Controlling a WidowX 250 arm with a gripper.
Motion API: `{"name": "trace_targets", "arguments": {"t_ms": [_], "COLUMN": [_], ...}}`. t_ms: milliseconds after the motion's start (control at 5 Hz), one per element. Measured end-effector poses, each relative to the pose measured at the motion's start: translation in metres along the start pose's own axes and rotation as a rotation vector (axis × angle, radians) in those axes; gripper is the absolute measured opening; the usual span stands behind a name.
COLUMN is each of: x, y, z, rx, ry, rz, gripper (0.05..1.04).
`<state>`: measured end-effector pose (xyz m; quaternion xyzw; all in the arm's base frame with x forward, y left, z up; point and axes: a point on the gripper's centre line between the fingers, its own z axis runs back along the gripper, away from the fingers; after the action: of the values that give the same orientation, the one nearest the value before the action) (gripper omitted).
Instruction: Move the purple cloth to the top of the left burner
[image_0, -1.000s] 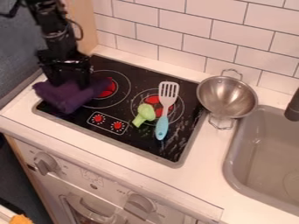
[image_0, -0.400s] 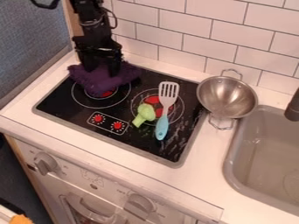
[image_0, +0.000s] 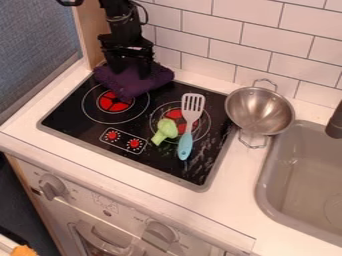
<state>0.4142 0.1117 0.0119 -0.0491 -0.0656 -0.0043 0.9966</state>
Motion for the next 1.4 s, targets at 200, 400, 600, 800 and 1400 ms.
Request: {"name": "trace_targets", "arguments": {"t_ms": [200, 400, 600, 800, 1400], "x": [0.001, 0.001, 0.002, 0.001, -0.015], "y": [-0.002, -0.007, -0.014, -0.021, -0.022], "z": [0.001, 0.001, 0.004, 0.010, 0.057], "rx": [-0.008, -0.043, -0.094, -0.129, -0.138], "ry": [0.000, 0.010, 0.014, 0.008, -0.053], "rz": [0.002, 0.003, 0.026, 0.035, 0.040], "gripper": [1.001, 1.001, 1.001, 1.000, 0.999]}}
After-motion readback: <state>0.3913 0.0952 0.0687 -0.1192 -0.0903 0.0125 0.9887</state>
